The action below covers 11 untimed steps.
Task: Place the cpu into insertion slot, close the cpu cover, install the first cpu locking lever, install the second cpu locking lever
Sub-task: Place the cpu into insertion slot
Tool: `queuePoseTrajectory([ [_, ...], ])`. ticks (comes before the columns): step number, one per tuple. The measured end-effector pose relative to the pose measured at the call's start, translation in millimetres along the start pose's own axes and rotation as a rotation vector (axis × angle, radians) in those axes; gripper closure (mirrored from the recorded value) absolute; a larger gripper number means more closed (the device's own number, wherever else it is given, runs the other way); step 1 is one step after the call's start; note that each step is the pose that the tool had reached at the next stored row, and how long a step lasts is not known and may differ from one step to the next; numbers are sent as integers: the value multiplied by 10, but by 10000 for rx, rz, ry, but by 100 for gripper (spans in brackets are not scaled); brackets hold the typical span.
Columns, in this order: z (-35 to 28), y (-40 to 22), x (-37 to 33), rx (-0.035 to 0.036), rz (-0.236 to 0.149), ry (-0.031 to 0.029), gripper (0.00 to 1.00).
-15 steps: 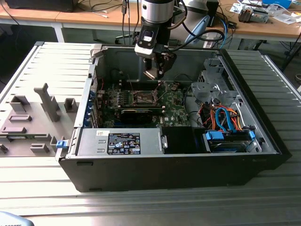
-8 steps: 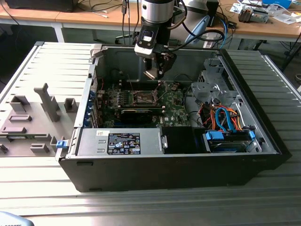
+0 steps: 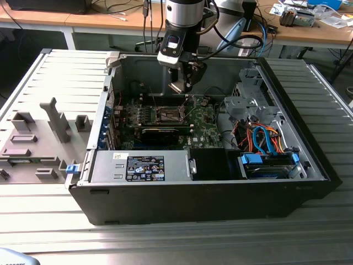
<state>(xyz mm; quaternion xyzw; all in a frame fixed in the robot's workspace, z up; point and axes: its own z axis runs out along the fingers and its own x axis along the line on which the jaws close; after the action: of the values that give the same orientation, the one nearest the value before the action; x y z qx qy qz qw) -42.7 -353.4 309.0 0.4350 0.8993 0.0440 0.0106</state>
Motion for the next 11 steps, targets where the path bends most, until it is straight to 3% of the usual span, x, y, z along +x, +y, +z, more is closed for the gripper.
queuePoseTrajectory([
  [11, 0, 0, 0, -6, 282, -25, 46],
])
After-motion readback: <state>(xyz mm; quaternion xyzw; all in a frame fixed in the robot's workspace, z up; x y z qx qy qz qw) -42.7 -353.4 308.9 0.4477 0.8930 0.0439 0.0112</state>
